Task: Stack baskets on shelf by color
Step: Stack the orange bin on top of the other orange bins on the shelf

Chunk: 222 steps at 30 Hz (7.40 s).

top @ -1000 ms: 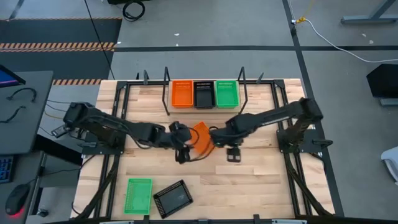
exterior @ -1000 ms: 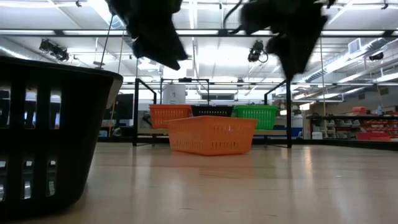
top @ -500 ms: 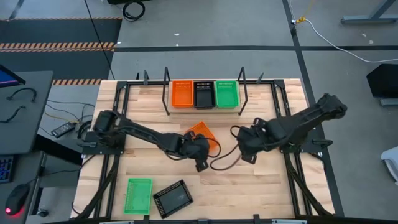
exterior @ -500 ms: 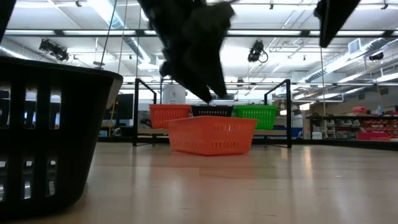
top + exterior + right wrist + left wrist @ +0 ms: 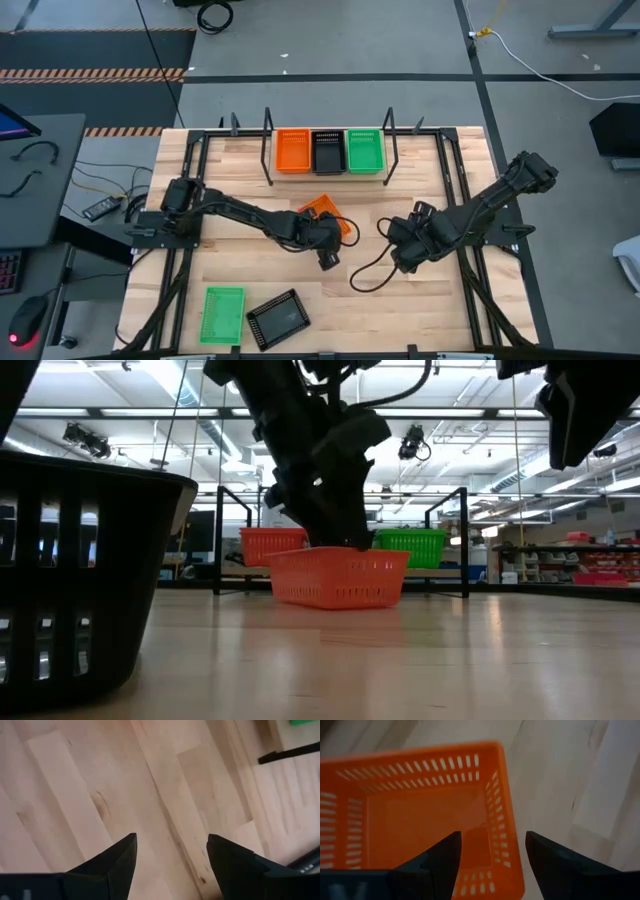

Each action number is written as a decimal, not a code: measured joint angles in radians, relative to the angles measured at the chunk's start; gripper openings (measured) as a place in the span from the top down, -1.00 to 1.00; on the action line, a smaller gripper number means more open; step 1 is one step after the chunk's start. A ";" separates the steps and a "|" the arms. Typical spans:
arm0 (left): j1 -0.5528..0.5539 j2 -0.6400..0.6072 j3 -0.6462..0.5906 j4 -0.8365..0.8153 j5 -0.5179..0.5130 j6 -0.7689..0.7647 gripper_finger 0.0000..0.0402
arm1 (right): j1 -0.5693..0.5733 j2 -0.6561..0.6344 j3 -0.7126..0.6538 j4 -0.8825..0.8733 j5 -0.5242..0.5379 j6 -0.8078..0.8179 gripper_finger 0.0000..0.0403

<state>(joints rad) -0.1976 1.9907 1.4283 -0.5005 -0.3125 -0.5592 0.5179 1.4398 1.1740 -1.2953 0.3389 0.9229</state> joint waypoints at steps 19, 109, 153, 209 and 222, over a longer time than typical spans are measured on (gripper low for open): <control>-0.002 0.092 -0.001 -0.019 0.066 0.210 0.92 | -0.001 -0.005 0.000 0.041 0.258 -0.004 -0.22; 0.736 -0.183 0.052 -0.420 0.403 1.050 0.98 | -0.441 -0.008 0.070 0.265 0.684 -0.351 -0.20; 0.676 -0.154 0.201 -0.532 0.325 0.967 0.29 | -0.441 -0.008 0.070 0.270 0.651 -0.341 -0.20; 0.632 -0.127 0.102 -0.545 0.279 0.958 0.37 | -0.441 -0.008 0.069 0.289 0.623 -0.342 -0.20; 0.619 -0.162 0.104 -0.596 0.260 0.945 0.37 | -0.441 -0.008 0.069 0.292 0.620 -0.342 -0.20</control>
<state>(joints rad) 0.4215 1.8291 1.5326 -1.0962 -0.0527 0.3855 0.0772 1.4319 1.2434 -1.0031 0.9588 0.5808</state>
